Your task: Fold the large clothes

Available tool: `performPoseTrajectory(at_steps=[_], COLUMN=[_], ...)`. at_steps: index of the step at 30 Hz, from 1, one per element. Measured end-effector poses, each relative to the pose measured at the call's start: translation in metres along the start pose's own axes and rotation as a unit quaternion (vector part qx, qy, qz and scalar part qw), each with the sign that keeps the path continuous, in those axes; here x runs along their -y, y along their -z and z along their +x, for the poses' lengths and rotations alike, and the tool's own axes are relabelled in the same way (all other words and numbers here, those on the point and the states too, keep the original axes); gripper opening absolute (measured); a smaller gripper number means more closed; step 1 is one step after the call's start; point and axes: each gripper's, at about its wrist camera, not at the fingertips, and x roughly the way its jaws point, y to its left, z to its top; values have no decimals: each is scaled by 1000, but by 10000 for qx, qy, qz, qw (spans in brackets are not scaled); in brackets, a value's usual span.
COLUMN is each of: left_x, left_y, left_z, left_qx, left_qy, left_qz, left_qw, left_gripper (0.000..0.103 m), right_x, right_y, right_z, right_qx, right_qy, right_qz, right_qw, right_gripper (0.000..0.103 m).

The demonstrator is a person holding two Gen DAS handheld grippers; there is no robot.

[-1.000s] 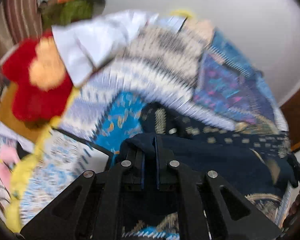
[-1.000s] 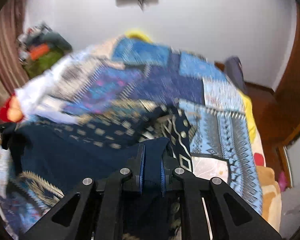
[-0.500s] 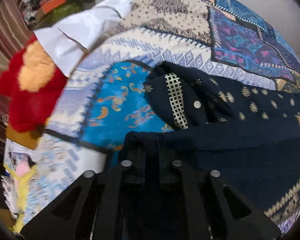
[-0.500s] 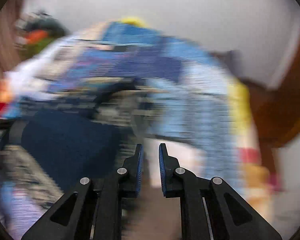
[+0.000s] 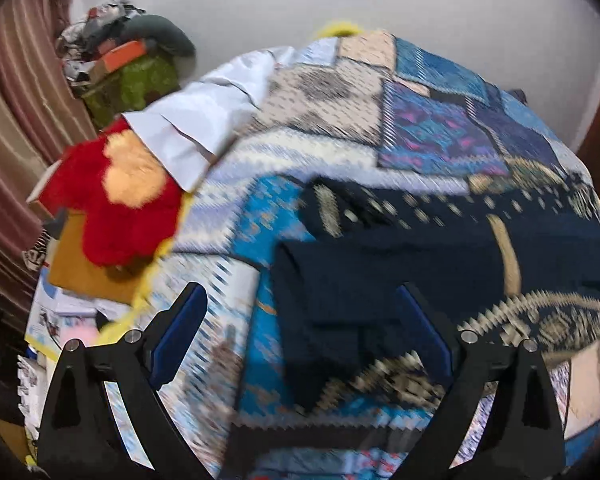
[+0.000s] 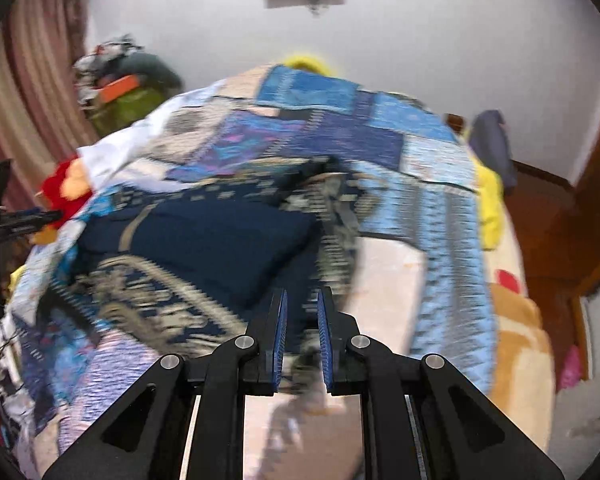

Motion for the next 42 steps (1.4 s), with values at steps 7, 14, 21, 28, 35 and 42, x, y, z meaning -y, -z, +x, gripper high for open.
performPoseTrajectory(at_steps=[7, 14, 21, 28, 35, 42], left_x=[63, 74, 72, 61, 30, 50], left_y=[32, -5, -67, -124, -121, -76], left_z=[46, 91, 104, 77, 32, 42], left_qx=[-302, -156, 58, 625, 616, -91], left_qy=[33, -664, -790, -908, -89, 627], left_qz=[571, 510, 691, 365, -67, 237], left_qw=[9979, 9964, 9945, 9932, 9980, 9977], left_gripper=[96, 96, 96, 96, 96, 96], right_x=[-50, -65, -52, -14, -9, -69], right_y=[5, -6, -65, -109, -116, -75], right_z=[47, 113, 136, 146, 107, 88], right_qx=[-349, -781, -489, -145, -71, -378], right_qy=[-399, -237, 380, 389, 28, -360], right_qz=[-305, -622, -929, 202, 470, -545], right_qw=[9981, 9947, 9937, 9989, 9989, 9972], right_gripper=[10, 10, 10, 10, 10, 10])
